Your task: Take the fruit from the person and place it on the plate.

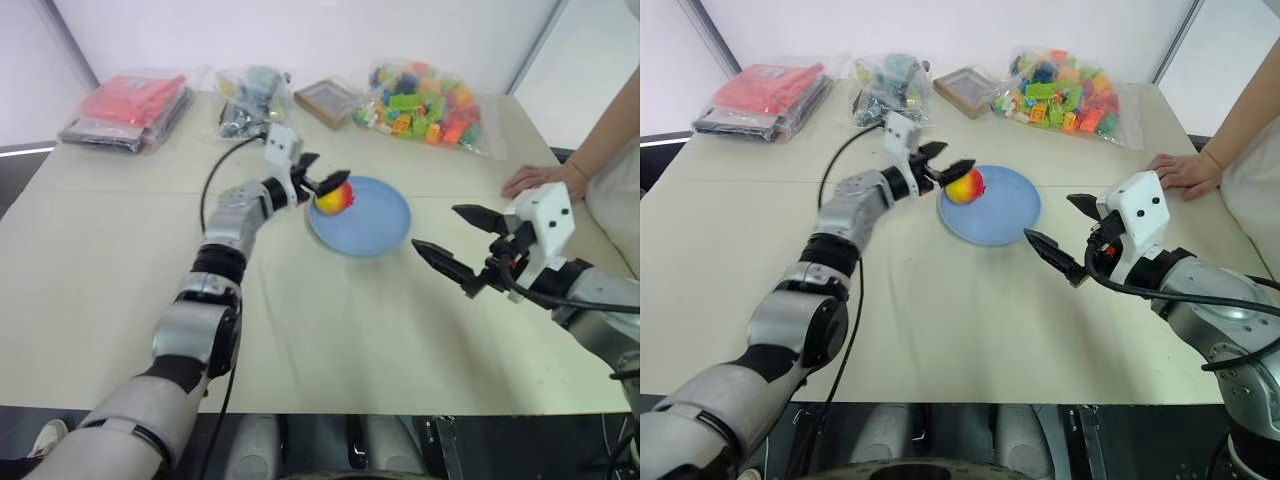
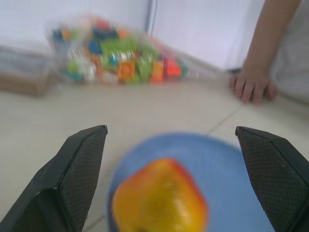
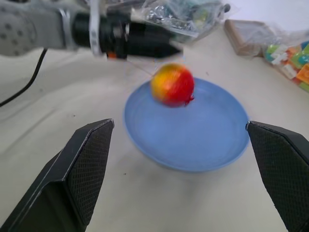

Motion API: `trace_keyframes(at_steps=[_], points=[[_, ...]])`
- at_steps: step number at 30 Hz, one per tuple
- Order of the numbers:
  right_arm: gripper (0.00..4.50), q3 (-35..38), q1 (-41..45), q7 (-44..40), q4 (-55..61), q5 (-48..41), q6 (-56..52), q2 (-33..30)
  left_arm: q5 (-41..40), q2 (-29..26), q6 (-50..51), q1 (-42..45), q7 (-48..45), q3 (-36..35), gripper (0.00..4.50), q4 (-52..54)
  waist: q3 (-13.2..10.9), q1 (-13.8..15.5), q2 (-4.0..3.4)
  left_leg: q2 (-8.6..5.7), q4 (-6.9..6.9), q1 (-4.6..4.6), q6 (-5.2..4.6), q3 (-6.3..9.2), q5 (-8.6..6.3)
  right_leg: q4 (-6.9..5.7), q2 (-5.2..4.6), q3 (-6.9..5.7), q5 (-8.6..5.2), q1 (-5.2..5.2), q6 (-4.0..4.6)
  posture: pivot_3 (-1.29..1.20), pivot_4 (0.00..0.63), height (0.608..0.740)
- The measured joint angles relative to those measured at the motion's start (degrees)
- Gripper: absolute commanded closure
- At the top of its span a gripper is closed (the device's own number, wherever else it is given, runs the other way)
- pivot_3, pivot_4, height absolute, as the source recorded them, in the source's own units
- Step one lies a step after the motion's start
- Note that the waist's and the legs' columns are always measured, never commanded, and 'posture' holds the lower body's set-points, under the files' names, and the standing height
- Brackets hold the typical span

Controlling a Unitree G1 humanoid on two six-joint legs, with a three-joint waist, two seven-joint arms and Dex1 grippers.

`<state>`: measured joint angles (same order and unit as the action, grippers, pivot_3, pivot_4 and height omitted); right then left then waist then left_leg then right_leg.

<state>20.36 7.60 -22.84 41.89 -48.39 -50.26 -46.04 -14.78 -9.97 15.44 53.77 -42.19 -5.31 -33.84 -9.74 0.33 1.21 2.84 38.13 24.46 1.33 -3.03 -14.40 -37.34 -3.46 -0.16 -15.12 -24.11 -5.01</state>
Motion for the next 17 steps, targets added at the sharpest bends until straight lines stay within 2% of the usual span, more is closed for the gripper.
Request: trace_keyframes(at_steps=[3,5,7,13,17], points=[[0.00,-1.1,1.3,-1.6,-1.7,0.4,0.5,-0.2,-4.3,-4.3,12.0,-6.7,1.2,-0.6,0.04,17.3,0.0,-0.1,0.00,0.01,0.01,-0.03,0.01,0.04,0.01,-0.07,0.01,0.00,0.00,0.01,0.00,0.00,0.150,0.731],[0.00,-1.9,2.2,-2.6,-2.6,0.7,0.6,-0.4,-6.7,-7.5,17.5,-9.5,1.1,-0.9,0.04,24.6,0.0,-0.1,0.00,0.01,0.03,-0.05,0.01,0.05,0.01,-0.10,0.00,0.00,0.00,0.00,0.00,0.00,0.150,0.731],[0.00,-2.5,3.1,-4.2,-3.8,1.0,0.8,-1.1,-9.8,-14.2,24.5,-14.4,-0.4,-1.0,0.04,34.7,0.0,-0.4,-0.02,0.02,0.01,-0.07,0.01,0.06,0.01,-0.11,0.00,0.02,-0.01,0.01,0.01,0.00,0.150,0.731],[0.00,-4.2,5.1,-8.7,-7.6,3.1,2.2,-2.8,-17.0,-28.9,36.3,-25.2,-4.2,-4.2,0.04,50.6,0.0,-0.7,0.00,0.01,0.01,-0.06,0.01,0.04,0.01,-0.09,-0.05,-0.03,-0.01,0.02,0.02,0.00,0.150,0.731],[0.00,-4.6,6.3,-11.4,-10.4,4.5,3.2,-3.9,-21.0,-32.0,39.7,-26.5,-3.1,-9.0,0.04,55.3,0.0,-0.4,0.00,-0.01,0.01,-0.08,0.01,0.02,0.01,-0.09,-0.06,-0.03,-0.01,0.04,0.02,0.00,0.150,0.731]])
